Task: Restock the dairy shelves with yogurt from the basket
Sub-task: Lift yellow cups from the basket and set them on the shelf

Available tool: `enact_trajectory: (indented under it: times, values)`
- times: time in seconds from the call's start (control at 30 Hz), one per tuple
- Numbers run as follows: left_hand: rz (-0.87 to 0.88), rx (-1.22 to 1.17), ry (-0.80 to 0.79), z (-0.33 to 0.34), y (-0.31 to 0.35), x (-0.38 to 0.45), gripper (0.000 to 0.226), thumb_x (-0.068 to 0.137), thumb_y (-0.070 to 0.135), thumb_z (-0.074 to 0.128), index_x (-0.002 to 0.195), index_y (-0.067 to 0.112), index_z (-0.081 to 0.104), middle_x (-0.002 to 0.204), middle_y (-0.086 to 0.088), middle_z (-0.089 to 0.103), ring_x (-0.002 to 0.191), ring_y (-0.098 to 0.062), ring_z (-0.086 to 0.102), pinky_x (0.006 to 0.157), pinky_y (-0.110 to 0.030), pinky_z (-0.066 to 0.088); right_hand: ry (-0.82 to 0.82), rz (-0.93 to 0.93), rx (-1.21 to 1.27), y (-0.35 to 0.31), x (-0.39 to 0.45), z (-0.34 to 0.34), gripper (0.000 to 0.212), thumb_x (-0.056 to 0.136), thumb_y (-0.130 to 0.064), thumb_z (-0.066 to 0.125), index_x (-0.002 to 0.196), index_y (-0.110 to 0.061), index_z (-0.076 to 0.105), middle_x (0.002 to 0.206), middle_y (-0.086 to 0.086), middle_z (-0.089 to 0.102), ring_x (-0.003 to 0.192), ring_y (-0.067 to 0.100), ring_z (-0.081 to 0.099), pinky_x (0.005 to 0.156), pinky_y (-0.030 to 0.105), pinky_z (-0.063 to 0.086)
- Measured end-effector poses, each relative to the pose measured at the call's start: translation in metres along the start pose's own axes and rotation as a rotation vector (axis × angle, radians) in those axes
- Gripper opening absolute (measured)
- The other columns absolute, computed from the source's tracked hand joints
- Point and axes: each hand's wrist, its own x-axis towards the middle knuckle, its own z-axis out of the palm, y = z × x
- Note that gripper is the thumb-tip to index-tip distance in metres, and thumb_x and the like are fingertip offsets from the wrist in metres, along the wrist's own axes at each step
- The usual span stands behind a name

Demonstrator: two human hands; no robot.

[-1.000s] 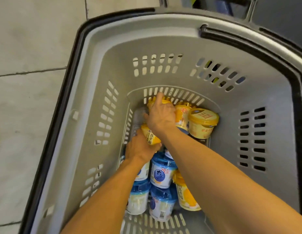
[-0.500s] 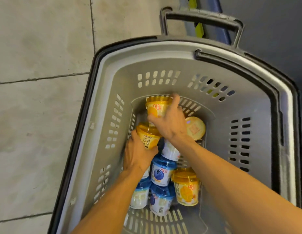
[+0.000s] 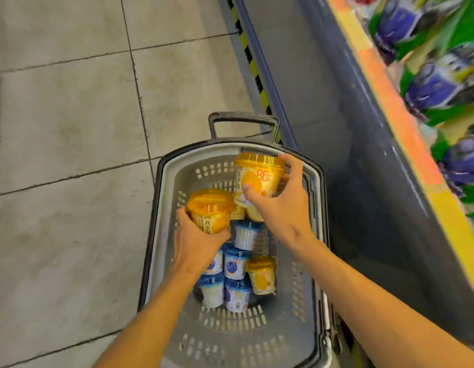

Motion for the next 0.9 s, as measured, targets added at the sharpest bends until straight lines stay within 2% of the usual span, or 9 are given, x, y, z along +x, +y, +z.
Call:
enact_trajectory:
  times: [0.17,0.23,0.27,0.33,0.4,0.5,0.7,0.83,0.9]
  values:
    - [0.16,-0.136,-0.038,-0.058,0.093,-0.062,0.105,0.063,0.016,0.093,0.137,0.034,0.021,0.119,0.006,0.053,0.103,-0.012,0.061,0.075,-0.017,0.049,0.048,-0.021,0.051,-0.097,-0.047,-0.074,0.08,0.076,-0.029,0.086,0.136,-0.035,0.034,0.113,-0.01,0.061,0.091,-0.002,0.064,0.07,0.013,0.052]
    - [0.21,-0.138,-0.068,-0.081,0.116,-0.081,0.117,0.059,0.017,0.095,0.144,0.041,0.018,0.132,0.002,0.05,0.112,-0.017,0.06,0.089,-0.032,0.055,0.071,0.01,0.063,-0.123,-0.065,-0.09,0.078,0.075,-0.027,0.087,0.135,-0.034,0.037,0.106,-0.007,0.066,0.085,0.001,0.066,0.068,0.014,0.051]
    - [0.268,-0.135,-0.104,-0.097,0.162,-0.108,0.116,0.057,0.02,0.096,0.143,0.045,0.022,0.134,0.003,0.049,0.115,-0.018,0.059,0.093,-0.04,0.055,0.118,-0.026,0.062,-0.158,-0.081,-0.123,0.078,0.074,-0.026,0.087,0.134,-0.034,0.038,0.103,-0.007,0.067,0.082,0.001,0.067,0.067,0.014,0.051]
    - [0.293,-0.122,-0.153,-0.115,0.191,-0.13,0.11,0.054,0.026,0.098,0.138,0.05,0.03,0.128,0.014,0.052,0.113,-0.013,0.06,0.093,-0.045,0.055,0.147,-0.012,0.055,-0.182,-0.097,-0.14,0.077,0.073,-0.024,0.088,0.133,-0.032,0.04,0.101,-0.009,0.068,0.083,0.001,0.067,0.07,0.015,0.051]
    - [0.382,-0.122,-0.241,-0.137,0.267,-0.177,0.109,0.048,0.035,0.097,0.135,0.052,0.033,0.116,0.031,0.055,0.104,0.003,0.061,0.092,-0.043,0.055,0.215,-0.044,0.045,-0.243,-0.126,-0.194,0.077,0.071,-0.029,0.088,0.132,-0.033,0.041,0.102,-0.011,0.068,0.086,0.0,0.067,0.074,0.017,0.052]
    - [0.493,-0.137,-0.295,-0.156,0.341,-0.227,0.106,0.045,0.041,0.091,0.134,0.047,0.034,0.115,0.03,0.054,0.097,0.014,0.06,0.09,-0.038,0.055,0.314,-0.066,0.028,-0.3,-0.159,-0.25,0.078,0.07,-0.028,0.088,0.131,-0.037,0.039,0.096,-0.013,0.067,0.081,-0.003,0.065,0.07,0.012,0.049]
    - [0.744,-0.168,-0.439,-0.166,0.452,-0.317,0.096,0.065,0.011,0.091,0.135,0.039,0.031,0.123,0.021,0.049,0.102,0.001,0.061,0.078,-0.022,0.053,0.548,-0.097,0.027,-0.382,-0.24,-0.349,0.081,0.07,-0.031,0.088,0.132,-0.041,0.038,0.1,-0.011,0.066,0.083,-0.001,0.064,0.068,0.01,0.049]
    - [0.81,-0.133,-0.515,-0.162,0.485,-0.362,0.096,0.067,0.006,0.089,0.135,0.039,0.029,0.129,0.007,0.045,0.11,-0.011,0.055,0.087,-0.033,0.05,0.636,-0.091,0.053,-0.4,-0.29,-0.388,0.079,0.074,-0.032,0.087,0.134,-0.04,0.037,0.105,-0.009,0.064,0.087,0.0,0.064,0.067,0.013,0.051]
    - [0.881,-0.108,-0.652,-0.136,0.509,-0.403,0.094,0.069,0.007,0.088,0.135,0.038,0.028,0.13,0.004,0.043,0.109,-0.012,0.054,0.089,-0.036,0.048,0.77,-0.08,0.057,-0.398,-0.334,-0.422,0.079,0.074,-0.032,0.087,0.134,-0.04,0.037,0.106,-0.009,0.065,0.089,-0.003,0.064,0.069,0.011,0.05]
